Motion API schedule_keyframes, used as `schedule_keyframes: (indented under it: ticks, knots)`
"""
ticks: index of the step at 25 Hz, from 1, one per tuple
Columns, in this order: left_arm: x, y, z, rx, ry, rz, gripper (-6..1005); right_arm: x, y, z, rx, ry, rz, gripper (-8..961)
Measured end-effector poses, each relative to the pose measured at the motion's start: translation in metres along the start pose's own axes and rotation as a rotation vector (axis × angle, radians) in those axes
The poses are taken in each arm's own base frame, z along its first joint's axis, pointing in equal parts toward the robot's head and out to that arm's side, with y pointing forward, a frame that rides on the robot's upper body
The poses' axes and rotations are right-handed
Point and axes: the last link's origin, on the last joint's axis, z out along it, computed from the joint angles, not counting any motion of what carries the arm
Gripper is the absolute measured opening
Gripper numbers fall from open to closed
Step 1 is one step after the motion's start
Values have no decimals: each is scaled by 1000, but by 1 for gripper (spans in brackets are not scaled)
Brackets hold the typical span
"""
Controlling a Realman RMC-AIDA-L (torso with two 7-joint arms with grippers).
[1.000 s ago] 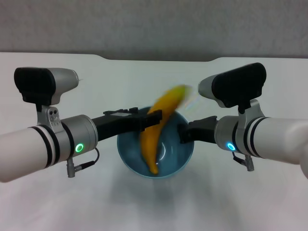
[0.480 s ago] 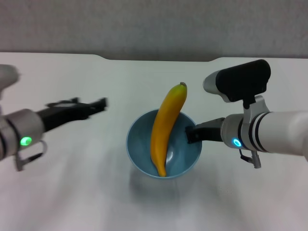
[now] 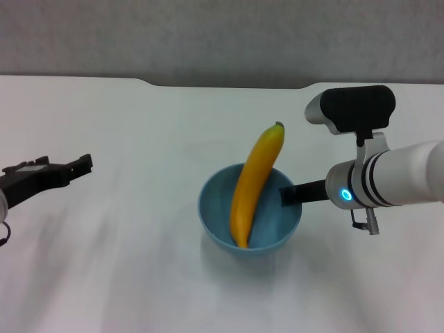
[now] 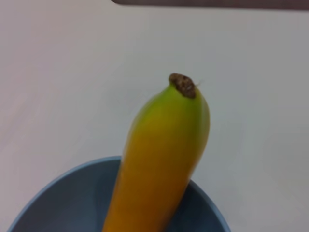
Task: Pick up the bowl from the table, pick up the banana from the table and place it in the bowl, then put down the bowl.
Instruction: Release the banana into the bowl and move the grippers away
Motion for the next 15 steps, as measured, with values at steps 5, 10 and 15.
schedule_keyframes:
  ticks: [5,10,15]
  knots:
    - [-6,-7,-1,26,-6,-12,903,-1,-6,5,22,24,15,110]
    - [-8,-11,-1,45,-4,-8,903,0,-3,7,21,17,0,114]
    - [-8,-12,-1,49,-2,-9,903,10,-8,8,30,36,6,118]
